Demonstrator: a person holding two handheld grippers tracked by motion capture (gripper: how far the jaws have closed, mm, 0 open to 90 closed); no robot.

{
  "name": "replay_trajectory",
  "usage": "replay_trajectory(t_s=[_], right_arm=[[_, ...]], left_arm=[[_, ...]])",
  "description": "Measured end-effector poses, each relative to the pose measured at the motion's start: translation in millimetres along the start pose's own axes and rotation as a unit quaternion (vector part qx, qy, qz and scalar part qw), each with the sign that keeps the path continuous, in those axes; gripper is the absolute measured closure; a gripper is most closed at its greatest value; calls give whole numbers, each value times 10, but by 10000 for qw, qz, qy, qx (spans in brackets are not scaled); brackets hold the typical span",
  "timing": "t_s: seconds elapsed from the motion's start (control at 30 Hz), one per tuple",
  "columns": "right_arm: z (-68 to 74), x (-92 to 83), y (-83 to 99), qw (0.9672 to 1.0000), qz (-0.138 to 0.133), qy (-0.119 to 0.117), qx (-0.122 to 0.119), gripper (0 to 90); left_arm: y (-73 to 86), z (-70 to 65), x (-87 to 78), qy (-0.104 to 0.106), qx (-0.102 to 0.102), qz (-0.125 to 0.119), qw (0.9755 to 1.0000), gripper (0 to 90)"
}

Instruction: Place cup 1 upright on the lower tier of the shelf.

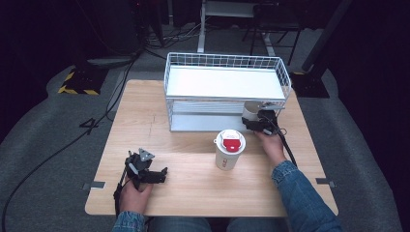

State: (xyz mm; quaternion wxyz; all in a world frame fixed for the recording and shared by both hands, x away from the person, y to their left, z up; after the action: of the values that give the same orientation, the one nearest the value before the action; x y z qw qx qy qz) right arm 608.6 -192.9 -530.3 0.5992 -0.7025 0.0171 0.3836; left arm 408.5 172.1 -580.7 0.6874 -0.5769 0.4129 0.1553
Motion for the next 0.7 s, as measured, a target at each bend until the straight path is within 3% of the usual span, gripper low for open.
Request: replay_trajectory(t_s=[0.33,0.53,0.7], right_arm=[[-9,10,-8,10000,-30,-4,-52,223],[18,6,-39,9998,-152,-29,-158,157],[54,-22,-10,9984,-134,339,-421,155]], left_arm=[[0,0,0,-1,-1,0,10000,4],[0,0,0,0,0,-1,10000,4],[0,0,0,0,0,0,10000,4]])
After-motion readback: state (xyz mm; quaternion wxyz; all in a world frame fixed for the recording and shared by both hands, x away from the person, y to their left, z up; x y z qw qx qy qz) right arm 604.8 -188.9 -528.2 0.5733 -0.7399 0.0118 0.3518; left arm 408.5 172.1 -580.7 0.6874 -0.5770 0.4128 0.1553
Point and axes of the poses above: each handheld gripper's, and its own axes: x roughly forward along the jaws, y roughly out of its underside, z roughly to its left, the point moved 10 cm from there along x, roughly forward along the jaws, and after that the axes turned 2 degrees about -y, right-handed, at the moved point
